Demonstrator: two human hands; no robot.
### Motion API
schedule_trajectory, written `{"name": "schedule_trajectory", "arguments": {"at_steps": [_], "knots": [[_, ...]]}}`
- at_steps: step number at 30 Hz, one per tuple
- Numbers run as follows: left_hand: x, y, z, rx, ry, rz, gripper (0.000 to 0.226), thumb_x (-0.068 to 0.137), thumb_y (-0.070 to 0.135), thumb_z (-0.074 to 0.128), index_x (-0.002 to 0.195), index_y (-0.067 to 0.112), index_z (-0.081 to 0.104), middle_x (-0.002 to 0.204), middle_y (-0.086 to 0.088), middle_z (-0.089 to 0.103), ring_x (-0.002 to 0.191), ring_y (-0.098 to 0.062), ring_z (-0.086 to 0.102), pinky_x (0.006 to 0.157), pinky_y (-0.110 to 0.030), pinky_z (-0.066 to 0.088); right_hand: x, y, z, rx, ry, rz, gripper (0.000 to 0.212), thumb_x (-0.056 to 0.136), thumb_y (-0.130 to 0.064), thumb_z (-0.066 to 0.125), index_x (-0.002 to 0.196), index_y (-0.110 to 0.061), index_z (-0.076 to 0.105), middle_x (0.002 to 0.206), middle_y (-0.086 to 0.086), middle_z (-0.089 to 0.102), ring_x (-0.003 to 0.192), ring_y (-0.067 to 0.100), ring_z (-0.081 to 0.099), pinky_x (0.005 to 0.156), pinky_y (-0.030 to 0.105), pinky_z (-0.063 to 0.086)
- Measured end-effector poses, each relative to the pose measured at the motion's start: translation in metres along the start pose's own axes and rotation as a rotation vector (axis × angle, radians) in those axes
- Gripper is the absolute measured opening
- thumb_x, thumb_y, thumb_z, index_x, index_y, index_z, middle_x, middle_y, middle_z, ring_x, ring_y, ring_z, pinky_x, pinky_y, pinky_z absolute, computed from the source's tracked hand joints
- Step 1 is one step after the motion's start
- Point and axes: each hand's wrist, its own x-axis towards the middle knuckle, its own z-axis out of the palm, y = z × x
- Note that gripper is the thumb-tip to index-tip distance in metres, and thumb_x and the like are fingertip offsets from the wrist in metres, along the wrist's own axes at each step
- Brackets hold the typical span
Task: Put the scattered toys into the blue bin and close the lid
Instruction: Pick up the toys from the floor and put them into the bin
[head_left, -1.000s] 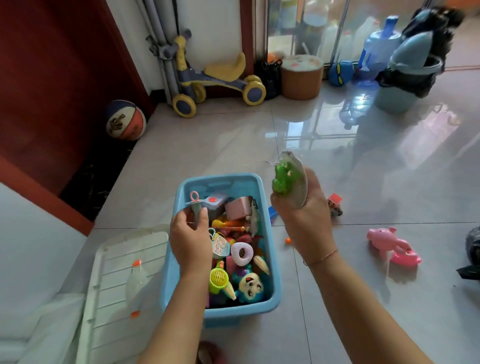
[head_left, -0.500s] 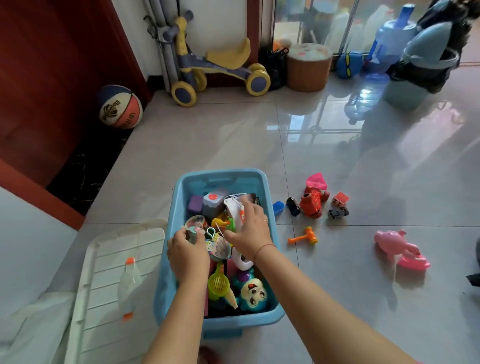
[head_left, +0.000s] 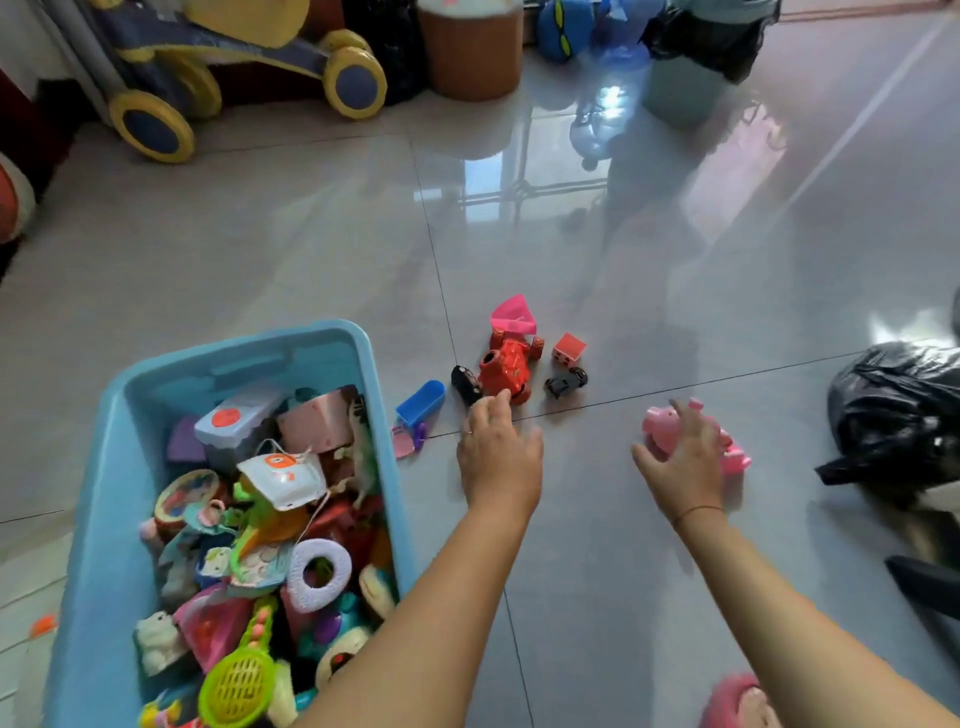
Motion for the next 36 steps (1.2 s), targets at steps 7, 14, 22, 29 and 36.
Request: {"name": "schedule_trajectory", "arguments": {"at_steps": [7, 14, 22, 29, 36], "knots": [[0.043, -0.040, 0.078, 0.435, -0.257, -0.147, 0.080, 0.088, 0.035, 0.060, 0.150, 0.029, 0.008, 0.158, -0.005, 0.009, 0.145, -0.026, 0.012, 0.116, -0.044, 0.015, 0.080, 0.091, -0.020, -0.269, -0.292, 0.124, 0.105, 0.062, -0.035, 0.082, 0.144, -0.041, 0.017, 0.152, 0.011, 0.012, 0.133, 0.041, 0.029, 0.106, 0.051, 0.031], [0.041, -0.066, 0.107, 0.521, -0.279, -0.051, 0.053, 0.092, 0.027, 0.052, 0.141, 0.030, 0.031, 0.145, -0.005, 0.027, 0.129, -0.027, 0.035, 0.102, -0.040, 0.032, 0.095, 0.108, 0.016, -0.288, -0.342, 0.161, 0.076, 0.067, -0.047, 0.076, 0.131, -0.031, 0.039, 0.132, 0.009, 0.039, 0.123, 0.036, 0.039, 0.101, 0.046, 0.038], [-0.007, -0.072, 0.106, 0.249, -0.231, -0.136, 0.042, 0.087, 0.002, 0.048, 0.125, 0.020, 0.051, 0.127, -0.009, 0.039, 0.110, -0.029, 0.047, 0.087, -0.039, 0.046, 0.031, 0.088, 0.046, -0.279, -0.233, 0.225, 0.040, 0.076, -0.020, 0.059, 0.115, -0.018, 0.051, 0.125, 0.015, 0.040, 0.118, 0.038, 0.039, 0.094, 0.046, 0.040], [-0.039, -0.032, 0.058, 0.038, -0.043, -0.038, 0.038, 0.090, 0.005, 0.052, 0.123, 0.022, 0.054, 0.122, -0.005, 0.039, 0.107, -0.025, 0.052, 0.086, -0.034, 0.050, -0.056, 0.036, 0.046, 0.043, -0.186, 0.189, 0.028, 0.072, -0.025, 0.066, 0.096, -0.017, 0.055, 0.106, 0.010, 0.045, 0.096, 0.037, 0.053, 0.080, 0.040, 0.049], [-0.077, -0.017, -0.082, -0.246, 0.579, 0.063, 0.040, 0.085, -0.002, 0.059, 0.122, 0.013, 0.059, 0.124, -0.009, 0.044, 0.107, -0.010, 0.048, 0.095, -0.018, 0.040, -0.116, -0.117, 0.030, 0.484, -0.206, -0.112, 0.025, 0.065, -0.032, 0.066, 0.084, -0.021, 0.056, 0.095, 0.015, 0.054, 0.081, 0.031, 0.058, 0.067, 0.035, 0.049]]}}
